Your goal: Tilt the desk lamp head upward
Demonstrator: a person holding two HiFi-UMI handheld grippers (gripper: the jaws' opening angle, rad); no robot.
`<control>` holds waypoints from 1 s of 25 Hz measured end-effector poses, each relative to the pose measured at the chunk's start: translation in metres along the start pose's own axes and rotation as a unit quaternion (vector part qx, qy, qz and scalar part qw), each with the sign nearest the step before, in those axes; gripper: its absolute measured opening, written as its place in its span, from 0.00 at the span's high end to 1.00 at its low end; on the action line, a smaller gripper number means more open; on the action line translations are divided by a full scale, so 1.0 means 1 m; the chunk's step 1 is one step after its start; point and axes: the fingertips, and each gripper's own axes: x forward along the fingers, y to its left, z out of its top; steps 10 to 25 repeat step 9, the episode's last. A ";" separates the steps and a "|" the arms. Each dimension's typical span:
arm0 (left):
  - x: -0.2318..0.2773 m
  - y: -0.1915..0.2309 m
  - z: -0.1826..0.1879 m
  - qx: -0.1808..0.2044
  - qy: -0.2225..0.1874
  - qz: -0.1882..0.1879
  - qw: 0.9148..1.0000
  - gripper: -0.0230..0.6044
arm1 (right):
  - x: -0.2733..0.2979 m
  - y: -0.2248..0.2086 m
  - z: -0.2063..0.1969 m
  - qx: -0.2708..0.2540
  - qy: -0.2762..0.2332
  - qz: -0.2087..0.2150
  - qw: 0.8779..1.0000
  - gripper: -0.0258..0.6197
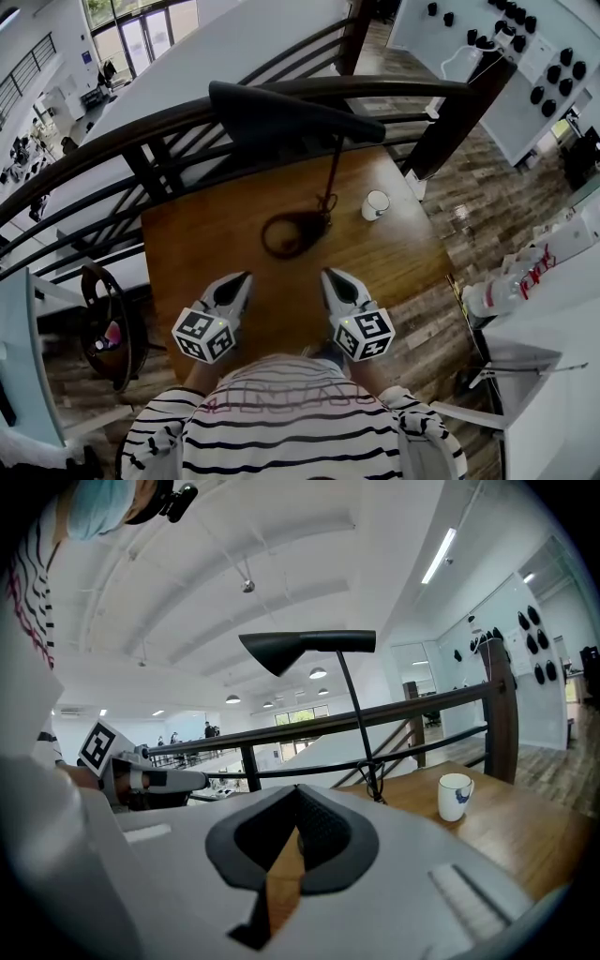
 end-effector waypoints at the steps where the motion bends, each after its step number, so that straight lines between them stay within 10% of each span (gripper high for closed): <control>1: 0.000 0.000 0.000 0.000 0.000 0.000 1.000 0.96 | 0.000 0.000 0.000 0.000 0.000 0.001 1.000 0.96; 25: 0.001 0.001 -0.001 -0.005 0.001 0.001 1.000 0.96 | 0.002 0.001 0.001 0.000 -0.001 0.006 1.000 0.96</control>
